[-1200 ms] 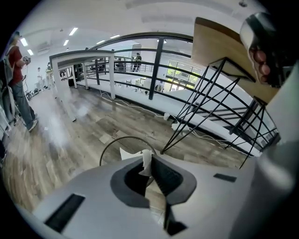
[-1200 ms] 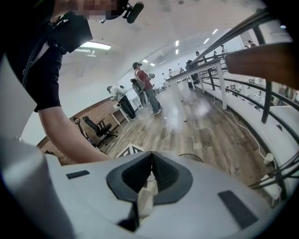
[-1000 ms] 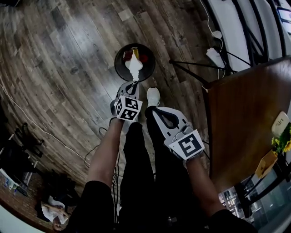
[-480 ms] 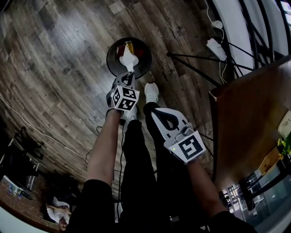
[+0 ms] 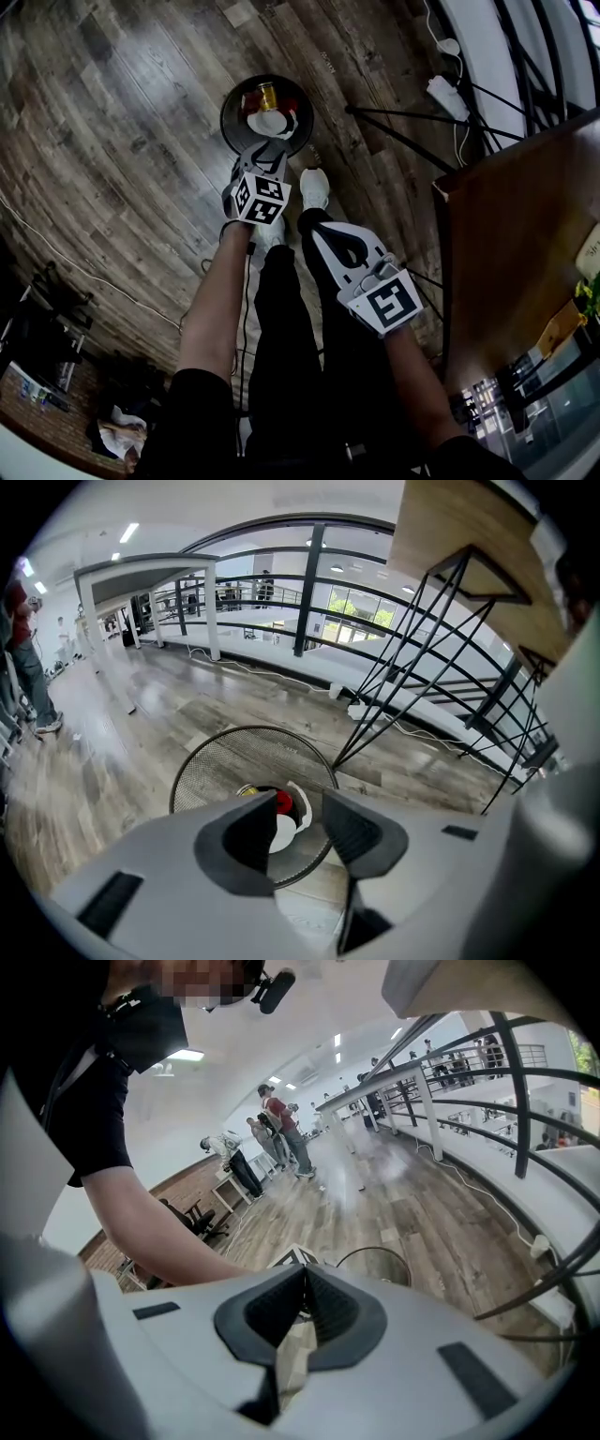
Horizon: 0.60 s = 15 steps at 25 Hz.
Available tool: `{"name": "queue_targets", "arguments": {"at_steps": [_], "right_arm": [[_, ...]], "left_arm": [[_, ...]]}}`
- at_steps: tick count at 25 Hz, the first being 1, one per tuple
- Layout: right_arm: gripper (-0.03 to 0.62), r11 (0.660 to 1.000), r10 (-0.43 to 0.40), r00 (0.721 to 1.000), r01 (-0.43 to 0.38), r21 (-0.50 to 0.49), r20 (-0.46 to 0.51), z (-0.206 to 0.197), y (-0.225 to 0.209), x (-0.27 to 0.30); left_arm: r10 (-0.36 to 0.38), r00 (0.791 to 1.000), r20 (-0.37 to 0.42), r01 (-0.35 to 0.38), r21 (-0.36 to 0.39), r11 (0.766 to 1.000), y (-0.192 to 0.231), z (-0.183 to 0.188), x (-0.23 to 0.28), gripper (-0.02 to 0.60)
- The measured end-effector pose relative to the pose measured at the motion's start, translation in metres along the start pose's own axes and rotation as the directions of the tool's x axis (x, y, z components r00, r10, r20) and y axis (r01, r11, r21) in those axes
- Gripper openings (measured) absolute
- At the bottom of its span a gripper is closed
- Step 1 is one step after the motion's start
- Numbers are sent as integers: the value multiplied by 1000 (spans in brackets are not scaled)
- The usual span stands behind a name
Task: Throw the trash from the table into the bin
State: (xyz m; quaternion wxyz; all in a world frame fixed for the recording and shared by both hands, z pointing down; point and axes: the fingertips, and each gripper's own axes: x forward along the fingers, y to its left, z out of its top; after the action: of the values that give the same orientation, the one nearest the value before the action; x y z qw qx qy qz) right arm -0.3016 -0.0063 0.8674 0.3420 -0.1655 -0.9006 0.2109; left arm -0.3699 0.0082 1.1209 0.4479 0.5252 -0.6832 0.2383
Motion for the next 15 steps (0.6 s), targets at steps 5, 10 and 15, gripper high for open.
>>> {"name": "queue_targets", "arguments": {"at_steps": [5, 10, 15], "right_arm": [[12, 1000, -10, 1000, 10, -11, 9, 13, 7, -5], [12, 999, -10, 999, 12, -50, 50, 36, 24, -10], [12, 997, -9, 999, 12, -80, 41, 55, 45, -26]], "left_arm": [[7, 1000, 16, -7, -11, 1000, 3, 9, -20, 138], [-7, 999, 35, 8, -23, 1000, 4, 22, -52, 133], [15, 997, 75, -13, -29, 999, 1, 44, -97, 62]]}}
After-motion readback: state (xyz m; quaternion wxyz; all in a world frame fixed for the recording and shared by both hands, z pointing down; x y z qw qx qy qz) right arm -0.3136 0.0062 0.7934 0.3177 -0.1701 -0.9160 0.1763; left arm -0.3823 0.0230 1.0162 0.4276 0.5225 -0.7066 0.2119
